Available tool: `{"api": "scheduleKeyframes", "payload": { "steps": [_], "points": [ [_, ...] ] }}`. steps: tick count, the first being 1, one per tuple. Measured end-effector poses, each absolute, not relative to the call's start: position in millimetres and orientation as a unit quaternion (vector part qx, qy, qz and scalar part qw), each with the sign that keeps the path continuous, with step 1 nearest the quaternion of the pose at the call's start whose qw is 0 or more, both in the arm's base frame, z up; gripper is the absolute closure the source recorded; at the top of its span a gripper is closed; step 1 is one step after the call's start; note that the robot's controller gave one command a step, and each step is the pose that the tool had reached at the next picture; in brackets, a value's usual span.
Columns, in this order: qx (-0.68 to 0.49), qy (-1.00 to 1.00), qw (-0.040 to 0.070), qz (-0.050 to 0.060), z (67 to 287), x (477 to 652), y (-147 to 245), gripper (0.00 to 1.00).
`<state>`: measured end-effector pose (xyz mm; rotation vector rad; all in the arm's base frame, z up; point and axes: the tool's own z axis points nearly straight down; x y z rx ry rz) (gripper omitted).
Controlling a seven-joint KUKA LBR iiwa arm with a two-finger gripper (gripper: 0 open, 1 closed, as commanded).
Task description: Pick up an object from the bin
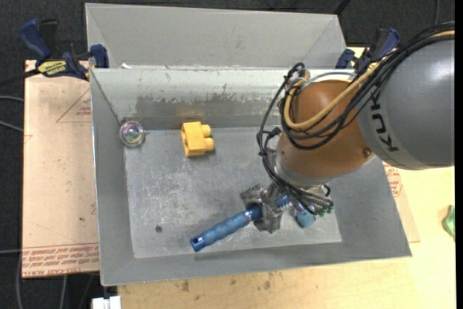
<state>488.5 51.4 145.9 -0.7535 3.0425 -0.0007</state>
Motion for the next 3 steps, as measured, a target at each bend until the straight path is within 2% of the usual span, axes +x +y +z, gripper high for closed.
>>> {"api": "scheduleKeyframes", "payload": {
  "steps": [1,2,3],
  "points": [
    [-0.241,0.971,0.000,0.000,146,488.3,52,1.00],
    [-0.240,0.971,0.003,0.000,187,489.5,53,1.00],
    [-0.240,0.971,0.000,0.000,187,489.5,53,1.00]
  ]
}}
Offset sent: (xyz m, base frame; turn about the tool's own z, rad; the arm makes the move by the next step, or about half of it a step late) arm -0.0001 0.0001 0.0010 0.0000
